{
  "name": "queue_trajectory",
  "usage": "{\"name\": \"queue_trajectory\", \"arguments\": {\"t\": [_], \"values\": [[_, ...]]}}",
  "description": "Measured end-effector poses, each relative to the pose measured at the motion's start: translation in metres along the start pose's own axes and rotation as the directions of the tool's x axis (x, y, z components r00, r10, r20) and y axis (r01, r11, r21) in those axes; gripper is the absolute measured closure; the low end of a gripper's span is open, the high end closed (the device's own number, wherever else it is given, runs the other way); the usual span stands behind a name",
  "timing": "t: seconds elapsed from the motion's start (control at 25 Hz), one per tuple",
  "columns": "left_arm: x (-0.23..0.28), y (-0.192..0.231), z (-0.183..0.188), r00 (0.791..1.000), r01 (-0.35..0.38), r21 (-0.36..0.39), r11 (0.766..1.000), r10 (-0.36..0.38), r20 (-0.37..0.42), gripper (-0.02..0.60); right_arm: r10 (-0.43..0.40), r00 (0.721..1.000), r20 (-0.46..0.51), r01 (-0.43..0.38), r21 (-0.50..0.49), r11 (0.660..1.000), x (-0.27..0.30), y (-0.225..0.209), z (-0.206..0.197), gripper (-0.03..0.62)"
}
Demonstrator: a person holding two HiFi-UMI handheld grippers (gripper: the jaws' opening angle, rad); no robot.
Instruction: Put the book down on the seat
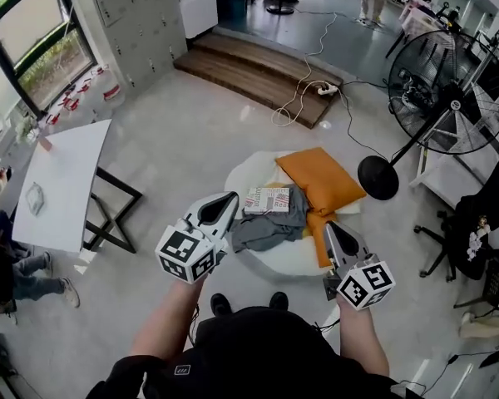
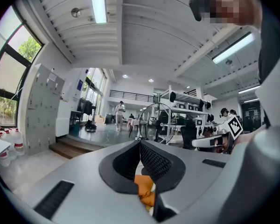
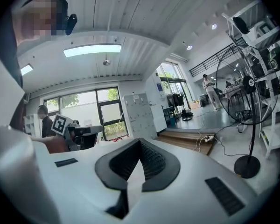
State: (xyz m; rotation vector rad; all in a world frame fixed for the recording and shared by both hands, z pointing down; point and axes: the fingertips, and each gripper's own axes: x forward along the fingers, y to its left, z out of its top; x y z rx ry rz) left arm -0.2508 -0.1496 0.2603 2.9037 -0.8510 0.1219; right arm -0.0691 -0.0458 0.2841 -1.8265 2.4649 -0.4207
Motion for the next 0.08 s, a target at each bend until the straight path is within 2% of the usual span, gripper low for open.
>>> {"name": "queue_trajectory", "arguments": {"t": [0.08], "values": [[0.0080, -0.0068, -0.0021, 1.000, 0.000, 0.004, 1.000, 0.001, -0.006, 0.578, -0.005, 1.000, -0.004, 0.005, 0.010, 1.000, -0.0070, -0.0083, -0.0038, 0.580]]}}
